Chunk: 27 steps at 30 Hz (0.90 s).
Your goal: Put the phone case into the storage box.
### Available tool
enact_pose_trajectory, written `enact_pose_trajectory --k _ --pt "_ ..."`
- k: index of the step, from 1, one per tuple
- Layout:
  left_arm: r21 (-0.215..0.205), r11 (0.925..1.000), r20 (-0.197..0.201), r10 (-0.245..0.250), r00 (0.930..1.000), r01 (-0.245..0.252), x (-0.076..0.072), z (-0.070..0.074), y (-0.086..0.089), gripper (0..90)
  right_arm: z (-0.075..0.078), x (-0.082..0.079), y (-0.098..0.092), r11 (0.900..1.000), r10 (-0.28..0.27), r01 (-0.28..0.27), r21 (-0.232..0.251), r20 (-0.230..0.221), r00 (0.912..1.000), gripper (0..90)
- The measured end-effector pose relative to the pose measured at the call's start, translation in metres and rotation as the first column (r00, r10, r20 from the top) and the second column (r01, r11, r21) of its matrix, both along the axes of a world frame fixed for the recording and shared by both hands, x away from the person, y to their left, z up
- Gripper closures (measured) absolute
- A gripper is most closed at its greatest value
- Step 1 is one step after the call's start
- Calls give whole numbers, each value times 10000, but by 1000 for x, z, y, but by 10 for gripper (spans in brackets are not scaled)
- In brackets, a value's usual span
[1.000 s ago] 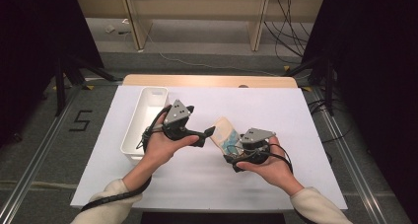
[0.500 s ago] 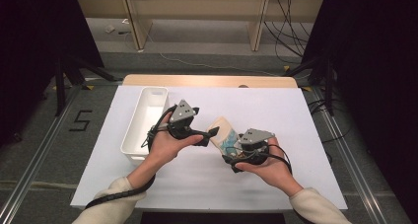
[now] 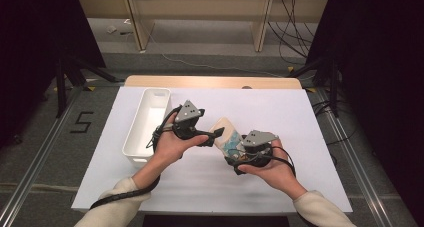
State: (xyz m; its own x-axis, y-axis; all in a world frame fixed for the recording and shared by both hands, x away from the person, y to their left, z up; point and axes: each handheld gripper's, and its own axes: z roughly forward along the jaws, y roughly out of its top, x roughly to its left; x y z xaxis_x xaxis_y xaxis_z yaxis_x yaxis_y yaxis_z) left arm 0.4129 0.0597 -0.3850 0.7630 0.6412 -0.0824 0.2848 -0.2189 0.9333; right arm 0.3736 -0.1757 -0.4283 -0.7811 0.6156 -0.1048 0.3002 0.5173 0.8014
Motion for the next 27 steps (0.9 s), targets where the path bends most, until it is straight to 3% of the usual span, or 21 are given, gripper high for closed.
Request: enact_pose_trajectory --k 27 --pt "-85 9999 -380 -61 9993 57 6 -5 -5 144 1 -1 4 10000 52 -52 -7 174 9998 113"
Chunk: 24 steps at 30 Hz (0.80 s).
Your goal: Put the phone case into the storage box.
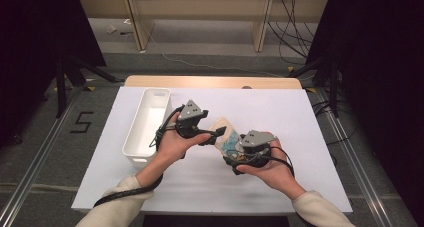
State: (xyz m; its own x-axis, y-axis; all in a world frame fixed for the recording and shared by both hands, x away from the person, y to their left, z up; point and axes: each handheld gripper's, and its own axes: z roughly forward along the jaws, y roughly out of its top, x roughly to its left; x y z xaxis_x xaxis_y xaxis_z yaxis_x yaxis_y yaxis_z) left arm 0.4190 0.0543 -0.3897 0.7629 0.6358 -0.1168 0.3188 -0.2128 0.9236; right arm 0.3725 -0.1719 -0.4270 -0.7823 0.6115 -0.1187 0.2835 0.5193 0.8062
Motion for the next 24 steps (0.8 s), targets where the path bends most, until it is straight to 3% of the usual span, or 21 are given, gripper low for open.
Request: enact_pose_trajectory --k 24 --pt "-128 9996 -348 -260 9991 256 5 0 -10 213 0 -1 2 10000 13 -12 -75 142 9999 113"
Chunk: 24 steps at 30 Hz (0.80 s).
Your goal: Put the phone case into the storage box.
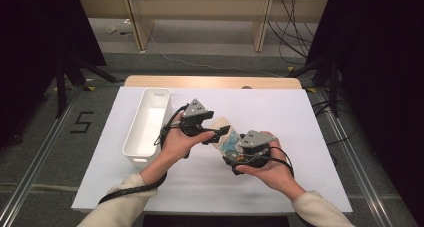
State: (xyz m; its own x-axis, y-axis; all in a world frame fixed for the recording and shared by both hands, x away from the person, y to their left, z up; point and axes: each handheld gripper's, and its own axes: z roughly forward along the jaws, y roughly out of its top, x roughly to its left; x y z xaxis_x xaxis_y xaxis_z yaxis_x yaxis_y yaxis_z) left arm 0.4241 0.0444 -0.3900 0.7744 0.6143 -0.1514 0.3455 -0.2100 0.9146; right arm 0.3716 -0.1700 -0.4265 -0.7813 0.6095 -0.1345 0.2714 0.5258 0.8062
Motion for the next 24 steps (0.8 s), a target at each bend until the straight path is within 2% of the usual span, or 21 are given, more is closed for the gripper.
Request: enact_pose_trajectory --k 11,24 --pt "-76 9999 -122 77 9999 -78 2 -1 -1 255 0 0 0 10000 -14 14 -15 33 10000 113" --pt "-260 9997 -439 8 9990 -19 2 -2 -3 374 1 -1 0 10000 2 -1 -91 128 9999 113"
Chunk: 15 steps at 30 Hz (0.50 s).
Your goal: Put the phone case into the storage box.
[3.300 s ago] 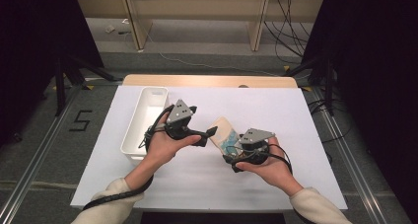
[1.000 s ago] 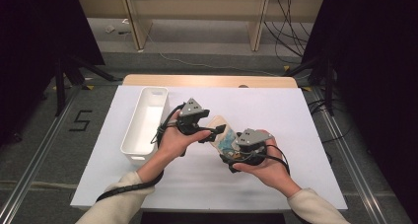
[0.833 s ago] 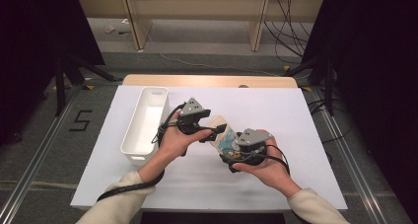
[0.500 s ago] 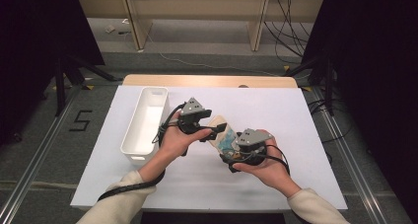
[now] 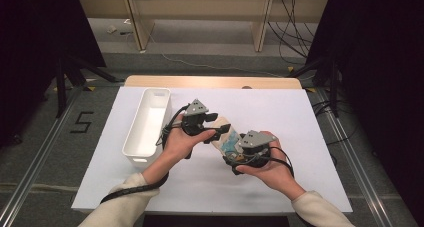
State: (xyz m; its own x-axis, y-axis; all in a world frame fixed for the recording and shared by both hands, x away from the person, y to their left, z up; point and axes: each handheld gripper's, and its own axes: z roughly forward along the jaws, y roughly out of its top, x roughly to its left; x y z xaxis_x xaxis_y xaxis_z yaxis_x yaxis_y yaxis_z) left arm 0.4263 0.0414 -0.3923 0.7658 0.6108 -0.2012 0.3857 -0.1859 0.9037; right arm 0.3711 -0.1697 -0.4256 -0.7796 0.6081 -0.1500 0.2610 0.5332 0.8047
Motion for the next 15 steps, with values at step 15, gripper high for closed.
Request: enact_pose_trajectory --k 15 --pt "-223 9997 -517 -72 9986 60 1 -1 1 528 0 0 0 10000 -71 71 -50 -6 10000 113"
